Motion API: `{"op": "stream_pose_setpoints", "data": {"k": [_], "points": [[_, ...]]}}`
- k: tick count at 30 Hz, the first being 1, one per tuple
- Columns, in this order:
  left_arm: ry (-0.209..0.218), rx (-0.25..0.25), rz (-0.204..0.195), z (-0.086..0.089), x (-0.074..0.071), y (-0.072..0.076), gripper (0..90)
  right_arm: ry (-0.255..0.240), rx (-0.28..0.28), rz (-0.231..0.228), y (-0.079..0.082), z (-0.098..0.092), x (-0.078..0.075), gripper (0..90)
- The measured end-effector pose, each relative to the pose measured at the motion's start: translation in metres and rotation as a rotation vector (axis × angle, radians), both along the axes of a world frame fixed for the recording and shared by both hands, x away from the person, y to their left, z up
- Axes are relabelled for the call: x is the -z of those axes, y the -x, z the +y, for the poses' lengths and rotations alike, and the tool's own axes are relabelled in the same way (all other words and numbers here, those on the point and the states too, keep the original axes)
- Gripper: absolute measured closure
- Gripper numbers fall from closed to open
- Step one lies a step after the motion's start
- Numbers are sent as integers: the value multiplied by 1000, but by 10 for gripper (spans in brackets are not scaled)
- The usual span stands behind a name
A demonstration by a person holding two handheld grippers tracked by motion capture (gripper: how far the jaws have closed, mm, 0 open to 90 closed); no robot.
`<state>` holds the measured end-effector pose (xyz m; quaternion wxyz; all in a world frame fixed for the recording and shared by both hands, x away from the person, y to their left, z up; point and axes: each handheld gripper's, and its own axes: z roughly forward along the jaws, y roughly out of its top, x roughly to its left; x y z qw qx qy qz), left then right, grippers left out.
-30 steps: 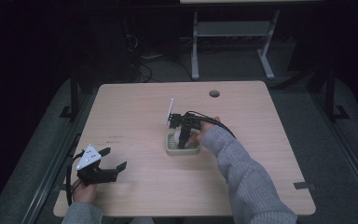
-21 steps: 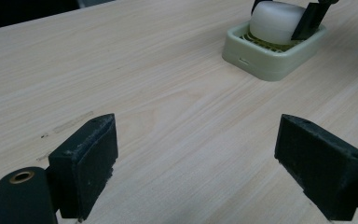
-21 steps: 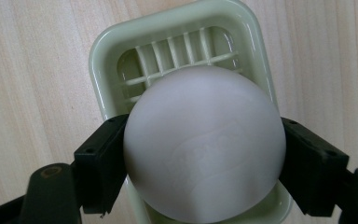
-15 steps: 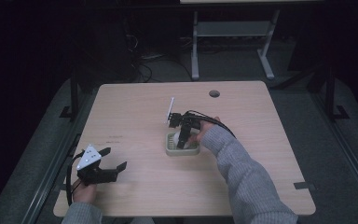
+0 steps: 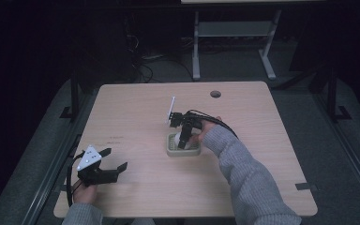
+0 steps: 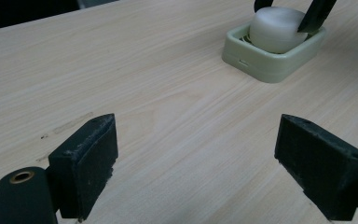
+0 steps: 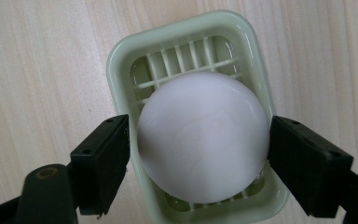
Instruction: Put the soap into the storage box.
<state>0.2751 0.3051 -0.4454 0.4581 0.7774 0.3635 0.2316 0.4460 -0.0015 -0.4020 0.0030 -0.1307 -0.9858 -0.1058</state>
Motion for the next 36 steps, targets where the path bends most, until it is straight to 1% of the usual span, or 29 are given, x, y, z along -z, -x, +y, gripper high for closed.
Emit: {"op": "stream_pose_setpoints", "data": {"k": [3, 6, 9, 12, 15, 18, 20, 25, 33, 34, 35, 36], "points": [[11, -1, -1, 0, -1, 0, 128, -3, 5, -2, 1, -1, -2, 207], [0, 3, -2, -1, 0, 0, 128, -7, 9, -4, 2, -3, -3, 206], [6, 2, -4, -1, 0, 0, 128, -12, 16, -10, 4, -6, -5, 204], [-2, 4, 0, -1, 0, 1, 128, -13, 18, -18, 4, -7, -5, 204], [3, 3, -3, -1, 0, 0, 128, -14, 20, -25, 5, -9, -6, 205], [7, -4, -5, -1, -1, 1, 128, -25, 24, -19, 5, -11, -8, 222], [6, -2, -6, 0, -1, 1, 128, -27, 29, -23, 6, -13, -8, 221], [-1, 2, -1, 0, -1, 1, 128, -35, 33, -30, 9, -19, -11, 221], [-9, 1, 2, -1, -1, 1, 128, -52, 55, -29, 13, -32, -15, 221], [-2, -1, 2, -1, -1, 1, 128, -56, 57, -29, 13, -34, -16, 221], [-8, 1, 2, -1, -1, 1, 128, -60, 62, -25, 13, -34, -16, 221], [-3, 1, 1, -1, -1, 1, 128, -59, 61, -28, 14, -36, -16, 221]]}}
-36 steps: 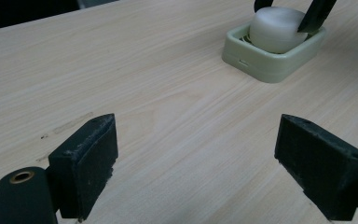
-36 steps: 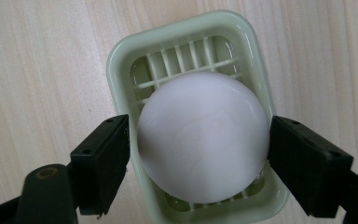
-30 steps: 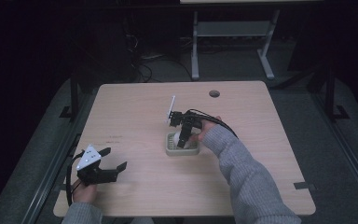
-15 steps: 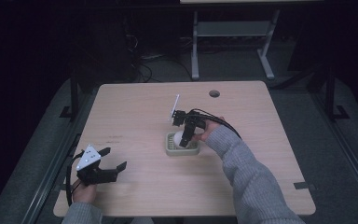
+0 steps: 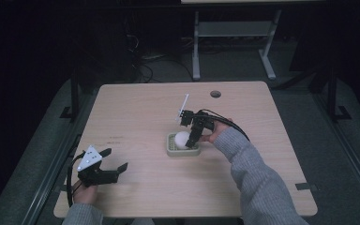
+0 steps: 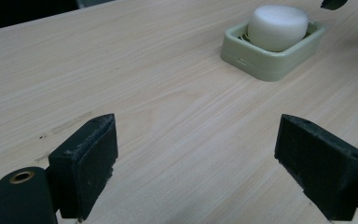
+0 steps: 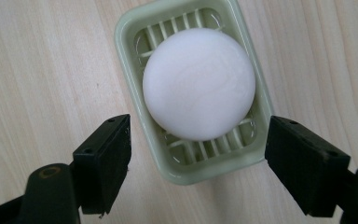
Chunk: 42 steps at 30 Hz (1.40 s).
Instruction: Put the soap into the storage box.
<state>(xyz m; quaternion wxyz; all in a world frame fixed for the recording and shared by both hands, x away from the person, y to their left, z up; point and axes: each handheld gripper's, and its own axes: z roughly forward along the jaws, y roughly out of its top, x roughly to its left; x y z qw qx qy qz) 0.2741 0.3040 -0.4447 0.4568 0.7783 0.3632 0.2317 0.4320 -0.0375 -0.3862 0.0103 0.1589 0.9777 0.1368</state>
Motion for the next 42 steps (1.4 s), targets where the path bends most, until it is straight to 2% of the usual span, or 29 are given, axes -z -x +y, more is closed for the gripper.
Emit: {"op": "stream_pose_setpoints", "data": {"k": [6, 10, 33, 42], "points": [[-4, 1, 2, 0, 0, 0, 128, -3, 11, -6, 4, -7, -1, 221], [0, -1, 3, -1, 0, 0, 128, -31, 17, -5, 7, -13, -3, 221], [2, 1, 6, -1, 0, 1, 128, -35, 46, -15, 17, -34, -3, 222], [4, 2, 5, -2, 1, 1, 128, -43, 69, -3, 21, -47, 4, 221]]}}
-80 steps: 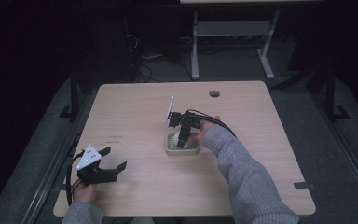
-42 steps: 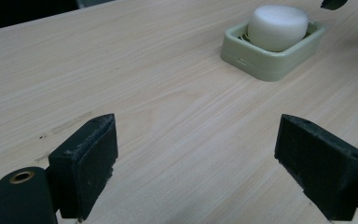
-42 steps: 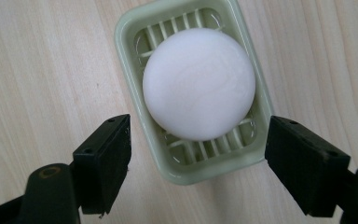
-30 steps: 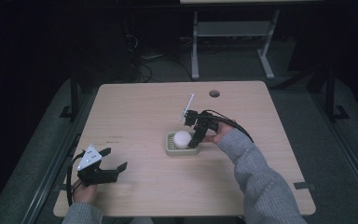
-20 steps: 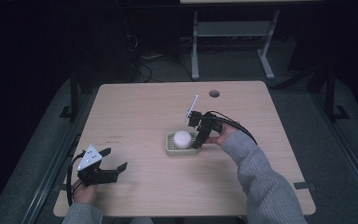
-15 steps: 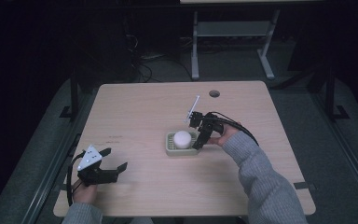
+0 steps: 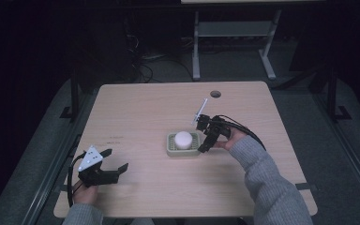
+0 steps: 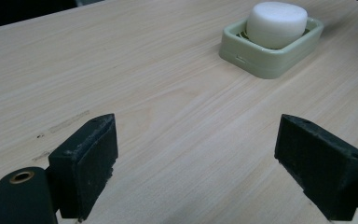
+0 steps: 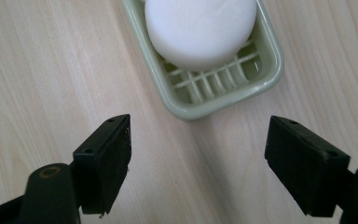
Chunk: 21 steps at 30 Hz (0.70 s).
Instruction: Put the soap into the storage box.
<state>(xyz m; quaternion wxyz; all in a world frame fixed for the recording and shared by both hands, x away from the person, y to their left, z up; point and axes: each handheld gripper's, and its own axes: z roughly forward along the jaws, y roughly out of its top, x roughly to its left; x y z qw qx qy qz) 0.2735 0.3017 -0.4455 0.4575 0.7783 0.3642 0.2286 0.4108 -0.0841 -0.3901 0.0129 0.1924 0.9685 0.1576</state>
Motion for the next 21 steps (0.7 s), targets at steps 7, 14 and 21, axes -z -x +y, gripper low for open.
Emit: {"op": "stream_pose_setpoints", "data": {"k": [7, 14, 21], "points": [[-8, 1, 3, 0, 0, 0, 128, -6, 7, -9, 3, -6, -5, 222], [-8, 5, 4, -1, 0, 0, 128, -13, 11, -13, 8, -10, -3, 222], [-9, 8, 4, -1, 0, 0, 128, -20, 20, -2, 14, -16, 4, 222]]}}
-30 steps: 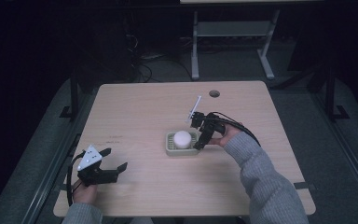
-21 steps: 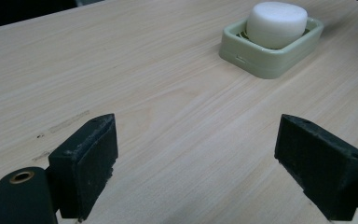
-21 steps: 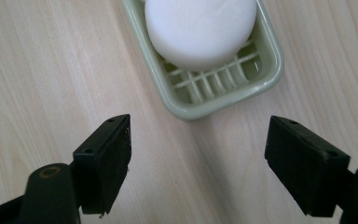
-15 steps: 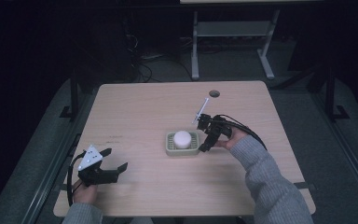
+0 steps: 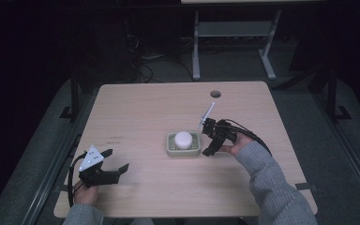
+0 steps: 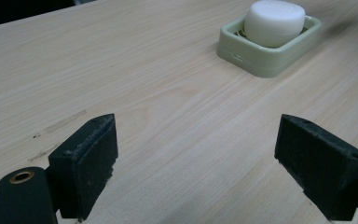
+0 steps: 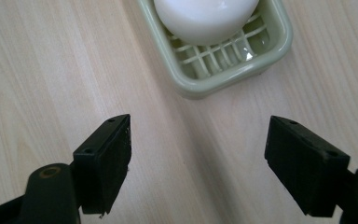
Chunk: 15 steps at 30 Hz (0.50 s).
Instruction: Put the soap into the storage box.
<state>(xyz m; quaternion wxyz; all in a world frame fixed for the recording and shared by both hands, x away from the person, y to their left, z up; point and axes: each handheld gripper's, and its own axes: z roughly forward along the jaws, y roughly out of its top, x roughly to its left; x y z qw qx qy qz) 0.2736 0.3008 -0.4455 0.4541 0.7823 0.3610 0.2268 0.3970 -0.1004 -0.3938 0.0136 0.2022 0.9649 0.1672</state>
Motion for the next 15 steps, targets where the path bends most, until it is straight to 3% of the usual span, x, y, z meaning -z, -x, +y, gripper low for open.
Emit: {"op": "stream_pose_setpoints", "data": {"k": [15], "points": [[-2, 6, 3, -2, 0, 1, 128, -6, 20, -9, 8, -13, 0, 222]]}}
